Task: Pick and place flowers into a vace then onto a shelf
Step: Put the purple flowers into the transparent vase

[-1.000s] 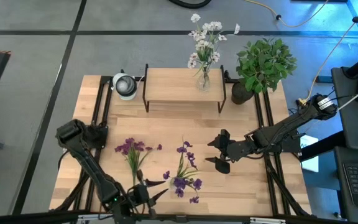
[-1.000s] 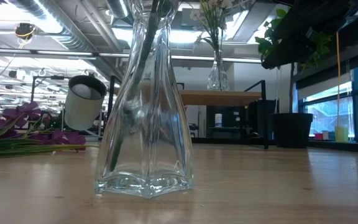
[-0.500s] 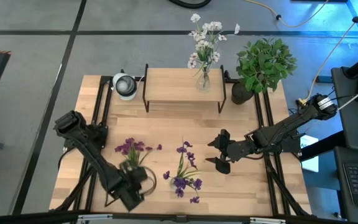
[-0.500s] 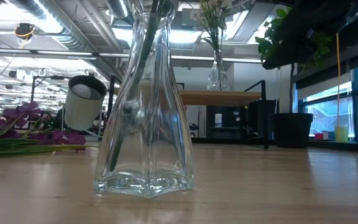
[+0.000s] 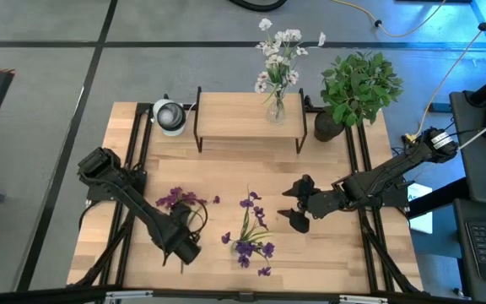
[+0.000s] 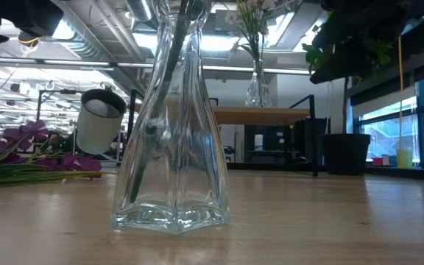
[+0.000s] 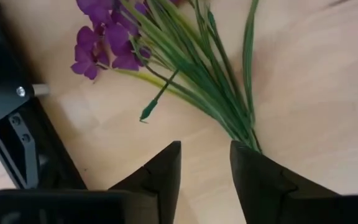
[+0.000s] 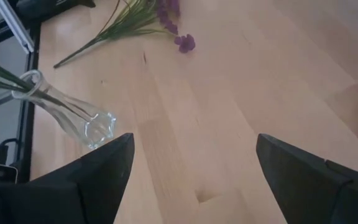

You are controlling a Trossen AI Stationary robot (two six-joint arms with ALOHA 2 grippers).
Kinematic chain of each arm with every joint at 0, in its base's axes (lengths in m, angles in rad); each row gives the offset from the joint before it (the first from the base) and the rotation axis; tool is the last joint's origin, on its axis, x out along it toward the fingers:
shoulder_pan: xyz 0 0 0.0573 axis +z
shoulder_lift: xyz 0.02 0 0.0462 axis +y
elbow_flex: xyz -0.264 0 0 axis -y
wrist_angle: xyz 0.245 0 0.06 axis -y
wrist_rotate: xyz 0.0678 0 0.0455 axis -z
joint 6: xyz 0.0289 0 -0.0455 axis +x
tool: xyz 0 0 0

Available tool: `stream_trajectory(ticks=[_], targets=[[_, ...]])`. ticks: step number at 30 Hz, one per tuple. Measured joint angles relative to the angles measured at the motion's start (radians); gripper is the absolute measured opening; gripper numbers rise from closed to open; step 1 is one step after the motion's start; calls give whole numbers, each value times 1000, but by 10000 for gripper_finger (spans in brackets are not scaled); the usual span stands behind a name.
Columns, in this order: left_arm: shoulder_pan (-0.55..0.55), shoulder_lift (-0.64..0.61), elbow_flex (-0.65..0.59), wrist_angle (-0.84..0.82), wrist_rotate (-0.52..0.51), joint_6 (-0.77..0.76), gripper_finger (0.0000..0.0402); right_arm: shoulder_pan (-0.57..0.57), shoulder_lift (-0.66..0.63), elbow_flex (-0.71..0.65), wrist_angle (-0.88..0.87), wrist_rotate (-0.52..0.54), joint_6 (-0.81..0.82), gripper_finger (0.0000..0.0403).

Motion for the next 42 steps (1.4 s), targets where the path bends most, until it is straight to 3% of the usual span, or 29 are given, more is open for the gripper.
stream_trajectory(ticks=[19, 42], targets=[[1, 12, 0, 91, -23, -351, 179, 0, 0, 0, 0, -26, 8, 339], [85, 80, -206, 384, 67, -374, 180, 0, 0, 0, -1, -86, -115, 339]])
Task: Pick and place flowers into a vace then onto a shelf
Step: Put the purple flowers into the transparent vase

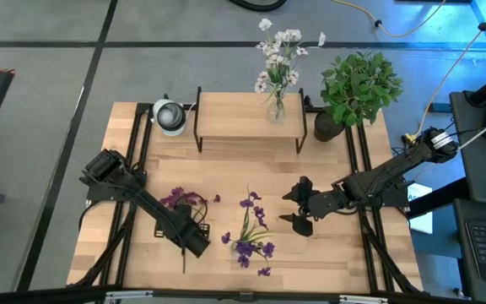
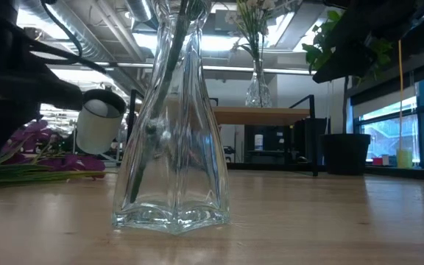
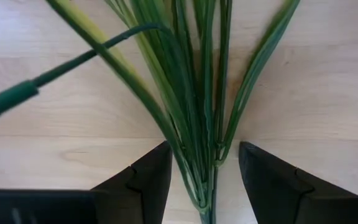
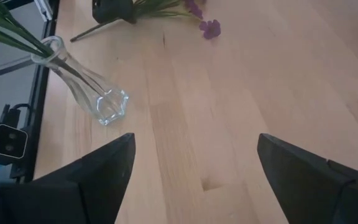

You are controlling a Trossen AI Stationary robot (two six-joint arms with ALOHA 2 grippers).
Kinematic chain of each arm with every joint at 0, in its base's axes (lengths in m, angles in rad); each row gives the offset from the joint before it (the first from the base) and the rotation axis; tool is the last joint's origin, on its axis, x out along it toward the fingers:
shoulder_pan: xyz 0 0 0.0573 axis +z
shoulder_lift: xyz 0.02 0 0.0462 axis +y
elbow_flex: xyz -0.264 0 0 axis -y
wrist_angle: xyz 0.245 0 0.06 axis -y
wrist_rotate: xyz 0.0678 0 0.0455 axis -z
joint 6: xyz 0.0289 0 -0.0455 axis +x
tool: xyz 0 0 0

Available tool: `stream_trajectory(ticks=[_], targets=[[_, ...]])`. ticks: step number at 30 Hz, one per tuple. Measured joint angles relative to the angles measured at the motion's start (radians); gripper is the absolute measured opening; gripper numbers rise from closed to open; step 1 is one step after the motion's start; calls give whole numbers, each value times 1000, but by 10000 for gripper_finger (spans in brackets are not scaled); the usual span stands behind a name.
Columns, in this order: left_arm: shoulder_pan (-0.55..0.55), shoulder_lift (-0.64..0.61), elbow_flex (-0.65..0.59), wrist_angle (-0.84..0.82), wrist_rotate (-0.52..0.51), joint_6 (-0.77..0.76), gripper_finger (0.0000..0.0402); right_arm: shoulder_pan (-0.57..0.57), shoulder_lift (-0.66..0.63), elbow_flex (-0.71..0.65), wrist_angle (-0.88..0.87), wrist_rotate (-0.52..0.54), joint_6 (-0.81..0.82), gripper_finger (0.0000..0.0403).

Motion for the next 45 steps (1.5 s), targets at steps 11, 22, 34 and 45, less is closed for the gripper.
stream_trajectory(ticks=[11, 22, 34, 45], targets=[[17, -1, -18, 40, -6, 11, 116, 0, 0, 0, -1, 1, -15, 339], [15, 0, -18, 36, -58, 43, 16, 0, 0, 0, 0, 2, -26, 339], [-116, -37, 161, -95, -477, -47, 8, 0, 0, 0, 0, 2, -30, 339], [-251, -49, 345, -95, -1230, 168, 8, 1, 0, 0, 2, -6, -27, 339]])
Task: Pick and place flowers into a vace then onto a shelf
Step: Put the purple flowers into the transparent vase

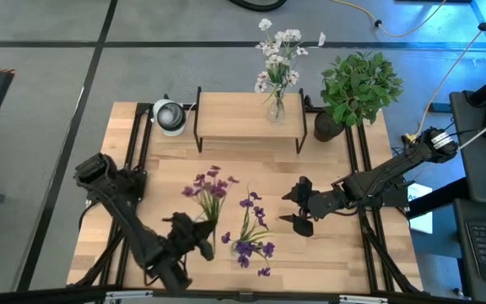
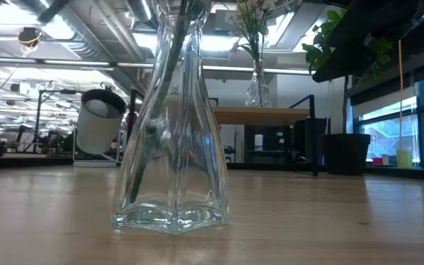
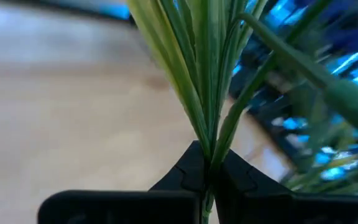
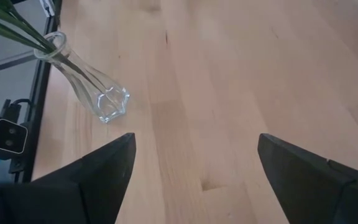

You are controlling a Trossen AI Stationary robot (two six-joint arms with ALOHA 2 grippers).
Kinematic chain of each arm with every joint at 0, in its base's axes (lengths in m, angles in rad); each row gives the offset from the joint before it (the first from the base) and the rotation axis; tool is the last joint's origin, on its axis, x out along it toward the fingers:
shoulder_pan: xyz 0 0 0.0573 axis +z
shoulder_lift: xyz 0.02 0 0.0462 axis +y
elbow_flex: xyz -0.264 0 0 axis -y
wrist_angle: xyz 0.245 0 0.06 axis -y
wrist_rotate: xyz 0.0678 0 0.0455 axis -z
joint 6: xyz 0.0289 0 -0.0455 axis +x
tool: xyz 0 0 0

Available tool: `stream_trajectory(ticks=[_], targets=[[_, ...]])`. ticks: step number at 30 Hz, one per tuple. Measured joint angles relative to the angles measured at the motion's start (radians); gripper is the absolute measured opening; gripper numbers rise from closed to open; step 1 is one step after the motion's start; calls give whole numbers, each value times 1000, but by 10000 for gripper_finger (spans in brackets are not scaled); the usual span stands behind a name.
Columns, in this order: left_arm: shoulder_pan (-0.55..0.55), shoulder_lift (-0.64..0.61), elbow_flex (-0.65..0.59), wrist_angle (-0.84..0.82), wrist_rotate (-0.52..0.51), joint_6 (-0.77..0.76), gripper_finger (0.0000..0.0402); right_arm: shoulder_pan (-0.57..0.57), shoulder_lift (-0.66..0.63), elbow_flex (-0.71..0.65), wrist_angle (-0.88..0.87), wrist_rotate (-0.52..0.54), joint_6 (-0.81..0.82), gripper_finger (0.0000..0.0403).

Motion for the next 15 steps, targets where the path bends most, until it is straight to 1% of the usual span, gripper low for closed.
stream_trajectory(ticks=[6, 8, 12, 15], targets=[[-42, 0, 14, 17, -300, 143, 9, 0, 0, 0, 0, -1, 20, 339], [-45, -1, 14, 17, -313, 170, 8, 0, 0, 0, 0, -1, 33, 339], [-37, 3, 14, 49, -315, 173, 8, 0, 0, 0, 11, -1, 35, 339], [-18, 6, 14, 114, -313, 244, 9, 0, 0, 0, 39, 0, 35, 339]])
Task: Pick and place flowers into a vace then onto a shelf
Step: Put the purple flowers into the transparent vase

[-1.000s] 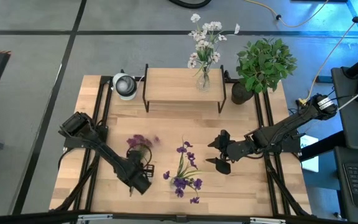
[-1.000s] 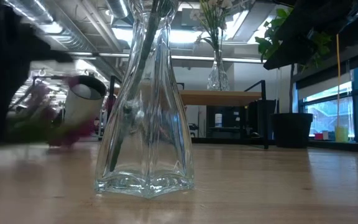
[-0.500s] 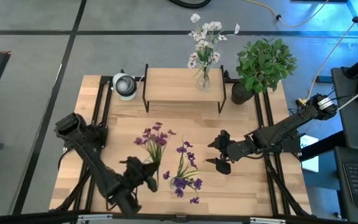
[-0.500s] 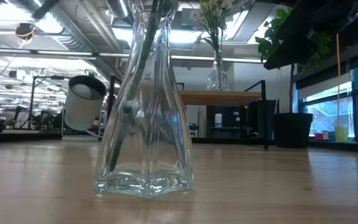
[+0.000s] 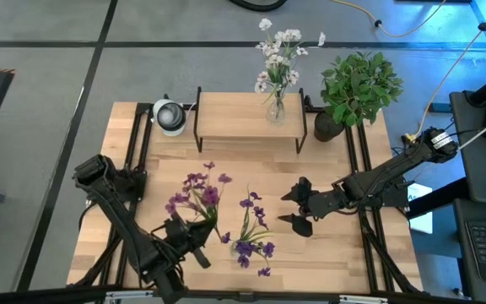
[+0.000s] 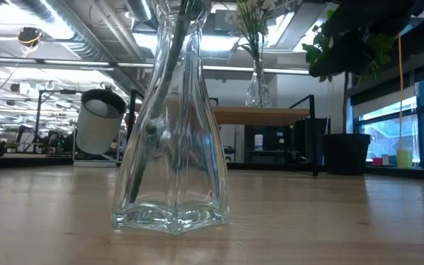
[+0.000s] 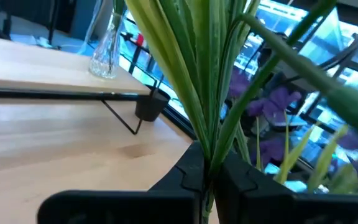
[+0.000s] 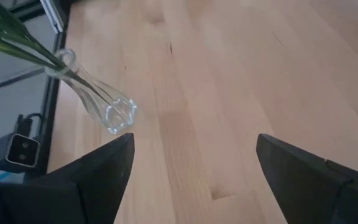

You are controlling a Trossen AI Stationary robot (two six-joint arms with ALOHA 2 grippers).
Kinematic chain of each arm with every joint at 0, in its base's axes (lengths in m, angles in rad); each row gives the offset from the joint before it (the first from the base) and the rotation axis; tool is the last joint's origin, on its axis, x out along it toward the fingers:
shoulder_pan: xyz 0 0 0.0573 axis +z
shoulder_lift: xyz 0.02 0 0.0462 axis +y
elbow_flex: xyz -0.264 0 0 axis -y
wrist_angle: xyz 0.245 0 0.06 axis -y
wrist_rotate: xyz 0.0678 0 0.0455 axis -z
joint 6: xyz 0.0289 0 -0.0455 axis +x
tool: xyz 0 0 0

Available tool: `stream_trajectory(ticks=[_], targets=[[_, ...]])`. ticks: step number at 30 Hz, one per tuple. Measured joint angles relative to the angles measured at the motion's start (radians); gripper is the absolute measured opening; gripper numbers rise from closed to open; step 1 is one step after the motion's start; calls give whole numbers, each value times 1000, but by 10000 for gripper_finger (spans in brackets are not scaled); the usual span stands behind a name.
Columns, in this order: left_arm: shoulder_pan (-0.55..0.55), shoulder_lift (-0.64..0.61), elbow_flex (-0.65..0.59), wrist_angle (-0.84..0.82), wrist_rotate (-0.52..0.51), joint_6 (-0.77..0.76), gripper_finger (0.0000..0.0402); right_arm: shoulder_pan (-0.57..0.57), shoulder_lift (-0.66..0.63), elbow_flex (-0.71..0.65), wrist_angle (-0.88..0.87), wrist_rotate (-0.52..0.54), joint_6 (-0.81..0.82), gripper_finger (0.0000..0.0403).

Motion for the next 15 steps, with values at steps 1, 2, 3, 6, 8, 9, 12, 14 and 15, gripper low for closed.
stream_trajectory(ticks=[1, 2, 3, 6, 8, 9, 12, 14, 15], targets=[[8, 0, 0, 27, -2, 37, 9, 0, 0, 0, 8, 0, 0, 339], [14, 0, 0, 51, -1, 76, 9, 0, 0, 0, 12, 0, 1, 339], [19, 0, 0, 69, -1, 116, 8, 0, 0, 0, 15, 0, 4, 339], [19, -2, 0, 109, -1, 184, 9, 0, 0, 0, 14, 0, 25, 339], [10, -2, 0, 149, -1, 216, 8, 0, 0, 0, 15, 0, 26, 339], [5, -2, 0, 169, -1, 240, 8, 0, 0, 0, 14, 0, 26, 339], [-10, -4, 2, 245, 0, 311, 8, 0, 0, 0, 15, 0, 26, 339], [-20, -6, 28, 269, 0, 377, 8, 0, 0, 0, 15, 1, 26, 339], [-24, -7, 46, 276, 0, 411, 8, 0, 0, 0, 15, 1, 26, 339]])
